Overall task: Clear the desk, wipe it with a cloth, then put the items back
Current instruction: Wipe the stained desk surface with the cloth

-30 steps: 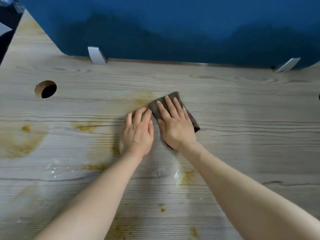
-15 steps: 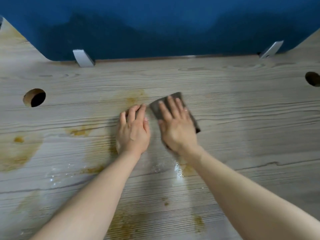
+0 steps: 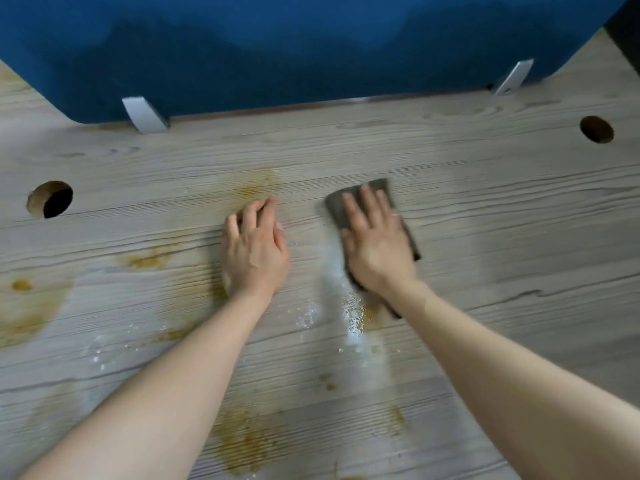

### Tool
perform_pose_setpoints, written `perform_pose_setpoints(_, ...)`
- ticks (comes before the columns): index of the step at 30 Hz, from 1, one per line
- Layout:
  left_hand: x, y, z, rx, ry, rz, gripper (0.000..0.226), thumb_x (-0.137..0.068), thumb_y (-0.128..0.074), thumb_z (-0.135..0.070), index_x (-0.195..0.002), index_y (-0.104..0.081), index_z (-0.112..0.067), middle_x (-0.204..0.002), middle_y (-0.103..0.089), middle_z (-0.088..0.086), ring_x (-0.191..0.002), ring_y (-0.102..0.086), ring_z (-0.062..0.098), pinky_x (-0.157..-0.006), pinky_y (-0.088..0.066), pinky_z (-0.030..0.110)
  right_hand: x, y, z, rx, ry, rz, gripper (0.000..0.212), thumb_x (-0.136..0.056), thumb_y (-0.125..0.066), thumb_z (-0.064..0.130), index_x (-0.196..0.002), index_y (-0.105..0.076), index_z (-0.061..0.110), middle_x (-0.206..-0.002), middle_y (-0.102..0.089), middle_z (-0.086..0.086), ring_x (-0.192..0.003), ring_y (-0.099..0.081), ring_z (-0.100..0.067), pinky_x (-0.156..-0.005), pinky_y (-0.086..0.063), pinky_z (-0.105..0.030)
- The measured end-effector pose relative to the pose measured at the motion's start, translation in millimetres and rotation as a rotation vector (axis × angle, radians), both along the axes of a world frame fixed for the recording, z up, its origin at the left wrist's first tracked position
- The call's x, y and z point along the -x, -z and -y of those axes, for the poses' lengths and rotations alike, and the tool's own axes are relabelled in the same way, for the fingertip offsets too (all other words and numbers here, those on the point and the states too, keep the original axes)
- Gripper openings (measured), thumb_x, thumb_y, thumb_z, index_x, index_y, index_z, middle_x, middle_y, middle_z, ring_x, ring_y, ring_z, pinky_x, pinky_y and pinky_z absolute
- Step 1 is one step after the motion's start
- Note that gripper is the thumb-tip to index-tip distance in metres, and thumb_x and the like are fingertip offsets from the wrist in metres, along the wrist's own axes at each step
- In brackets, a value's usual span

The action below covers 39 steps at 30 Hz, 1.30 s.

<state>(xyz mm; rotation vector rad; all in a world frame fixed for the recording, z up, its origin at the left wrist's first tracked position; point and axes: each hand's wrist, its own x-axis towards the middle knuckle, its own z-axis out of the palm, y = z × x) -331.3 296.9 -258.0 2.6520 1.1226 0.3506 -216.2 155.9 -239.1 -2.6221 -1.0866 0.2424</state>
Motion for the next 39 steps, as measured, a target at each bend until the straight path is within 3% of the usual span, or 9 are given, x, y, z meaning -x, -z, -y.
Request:
perform_pose_setpoints(6, -1, -15, -4, 0.123, -0.004, 0.085, 0.036, -0.095, -0.045, -0.017, -0.129, -0.055, -0.016, -0.131, -0.049, 0.009, -0.115, -0.042, 0.034, -0.101, -0.028, 0.036, 39, -10, -12, 0.044, -0.246, -0.227, 0.059, -0.099, -0.038, 0.035, -0.151, -0.012, 0.028, -0.159, 0.005, 0.002, -0.146, 0.007, -0.017, -0.116, 0.002, -0.032)
perform_pose_setpoints(9, -19, -35, 27, 0.089, -0.078, 0.136, 0.03, -0.091, -0.05, -0.018, -0.119, -0.06, -0.014, -0.125, -0.052, 0.009, -0.111, -0.045, 0.032, -0.096, -0.031, 0.036, 29, -22, 1, -0.198, -0.242, -0.405, 0.047, -0.097, -0.046, 0.019, -0.143, -0.039, 0.015, -0.157, -0.02, -0.002, -0.144, -0.017, -0.02, -0.114, -0.014, -0.029)
perform_pose_setpoints(12, -44, -34, 80, 0.13, -0.008, 0.033, 0.04, -0.094, -0.047, -0.03, -0.13, -0.051, -0.013, -0.136, -0.045, 0.007, -0.123, -0.04, 0.028, -0.104, -0.026, 0.034, 18, -27, 45, -0.399, -0.05, -0.254, 0.034, -0.092, -0.048, 0.008, -0.124, -0.061, 0.01, -0.136, -0.052, -0.005, -0.123, -0.045, -0.024, -0.099, -0.04, -0.033)
perform_pose_setpoints(15, -57, -19, 107, 0.09, -0.049, -0.139, 0.06, -0.097, -0.036, -0.04, -0.148, -0.022, -0.013, -0.156, -0.02, 0.003, -0.143, -0.015, 0.022, -0.116, -0.002, 0.035, -9, -13, 107, -0.39, 0.138, -0.043, 0.025, -0.092, -0.051, 0.011, -0.112, -0.066, 0.007, -0.117, -0.062, -0.007, -0.106, -0.052, -0.028, -0.086, -0.043, -0.034)
perform_pose_setpoints(23, -22, -25, 87, 0.009, 0.184, -0.35, 0.055, -0.1, -0.02, -0.046, -0.15, -0.006, -0.03, -0.159, 0.002, -0.004, -0.146, 0.005, 0.017, -0.118, 0.004, 0.035, -36, 18, 163, -0.317, 0.13, 0.124, 0.03, -0.09, -0.05, 0.009, -0.116, -0.062, 0.001, -0.117, -0.059, -0.014, -0.1, -0.053, -0.033, -0.086, -0.046, -0.039)
perform_pose_setpoints(29, -39, -23, 116, -0.007, 0.034, -0.367, 0.055, -0.1, -0.023, -0.039, -0.151, -0.005, -0.028, -0.159, 0.002, 0.006, -0.146, 0.005, 0.022, -0.118, 0.004, 0.039, -36, 21, 162, -0.336, 0.104, 0.136, 0.031, -0.088, -0.048, 0.01, -0.115, -0.06, 0.0, -0.114, -0.058, -0.015, -0.097, -0.054, -0.034, -0.082, -0.047, -0.04)
perform_pose_setpoints(33, -54, -25, 190, -0.023, 0.376, -0.337, 0.055, -0.1, -0.018, -0.041, -0.15, 0.001, -0.03, -0.158, 0.011, 0.003, -0.145, 0.012, 0.018, -0.117, 0.007, 0.036, -35, 18, 161, -0.337, 0.101, 0.12, 0.036, -0.089, -0.041, 0.013, -0.115, -0.06, -0.001, -0.115, -0.058, -0.017, -0.1, -0.054, -0.034, -0.084, -0.048, -0.04)
perform_pose_setpoints(36, -45, -26, 189, -0.025, 0.585, -0.341, 0.056, -0.097, -0.016, -0.045, -0.149, -0.001, -0.033, -0.158, 0.008, 0.0, -0.146, 0.008, 0.016, -0.115, 0.009, 0.032, -35, 17, 162, -0.333, 0.109, 0.114, 0.036, -0.089, -0.041, 0.012, -0.117, -0.059, -0.001, -0.116, -0.058, -0.017, -0.102, -0.054, -0.034, -0.086, -0.048, -0.041)
perform_pose_setpoints(39, -25, -24, 143, -0.062, 0.56, -0.363, 0.057, -0.095, -0.01, -0.051, -0.147, 0.004, -0.034, -0.158, 0.005, -0.002, -0.146, 0.005, 0.017, -0.115, 0.009, 0.031, -35, 19, 162, -0.344, 0.103, 0.113, 0.032, -0.088, -0.049, 0.006, -0.118, -0.059, -0.002, -0.117, -0.058, -0.018, -0.102, -0.053, -0.034, -0.084, -0.049, -0.042)
